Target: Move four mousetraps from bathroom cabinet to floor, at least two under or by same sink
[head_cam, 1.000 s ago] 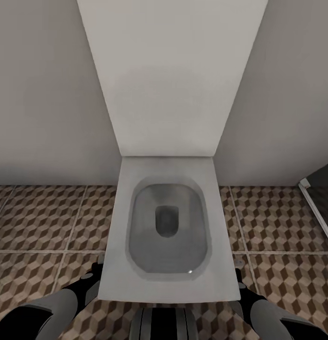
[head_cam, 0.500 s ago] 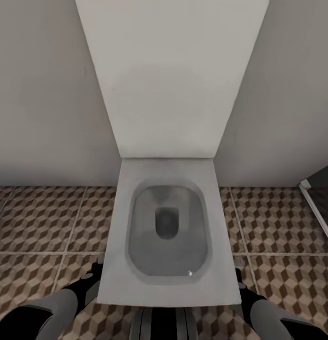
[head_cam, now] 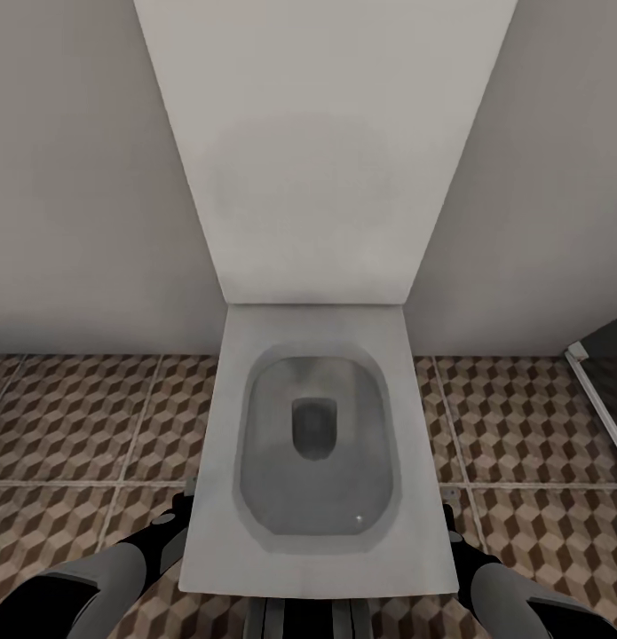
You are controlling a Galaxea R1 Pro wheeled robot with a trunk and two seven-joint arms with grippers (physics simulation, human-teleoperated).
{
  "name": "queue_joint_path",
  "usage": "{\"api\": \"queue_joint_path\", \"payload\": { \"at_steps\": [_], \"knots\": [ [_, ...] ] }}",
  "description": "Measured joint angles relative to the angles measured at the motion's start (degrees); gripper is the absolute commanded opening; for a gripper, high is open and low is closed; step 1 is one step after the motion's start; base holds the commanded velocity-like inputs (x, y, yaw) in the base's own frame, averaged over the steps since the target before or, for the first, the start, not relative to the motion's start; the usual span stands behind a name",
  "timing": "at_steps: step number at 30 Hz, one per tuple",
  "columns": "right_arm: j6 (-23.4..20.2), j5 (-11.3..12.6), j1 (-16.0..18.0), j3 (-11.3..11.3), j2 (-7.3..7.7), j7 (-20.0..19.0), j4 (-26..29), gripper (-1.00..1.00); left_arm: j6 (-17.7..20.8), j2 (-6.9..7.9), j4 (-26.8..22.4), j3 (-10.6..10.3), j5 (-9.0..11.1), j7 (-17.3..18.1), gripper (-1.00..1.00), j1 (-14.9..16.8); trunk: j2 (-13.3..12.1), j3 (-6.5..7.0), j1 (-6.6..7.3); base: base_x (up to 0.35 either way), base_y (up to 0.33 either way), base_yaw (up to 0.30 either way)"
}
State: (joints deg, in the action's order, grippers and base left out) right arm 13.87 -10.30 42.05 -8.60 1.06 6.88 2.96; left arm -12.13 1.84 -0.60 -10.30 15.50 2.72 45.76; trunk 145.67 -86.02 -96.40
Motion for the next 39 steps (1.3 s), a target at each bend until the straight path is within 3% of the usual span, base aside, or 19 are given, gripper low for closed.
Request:
{"api": "queue_joint_path", "payload": {
  "at_steps": [39],
  "knots": [
    [0.0,0.1,0.0,-0.1,0.04,0.0,0.0,-1.00,0.0,0.09,0.0,0.0,0.0,0.0,-1.00,0.0,0.0,0.00,0.00,0.027,0.000,0.000]
  ]
}}
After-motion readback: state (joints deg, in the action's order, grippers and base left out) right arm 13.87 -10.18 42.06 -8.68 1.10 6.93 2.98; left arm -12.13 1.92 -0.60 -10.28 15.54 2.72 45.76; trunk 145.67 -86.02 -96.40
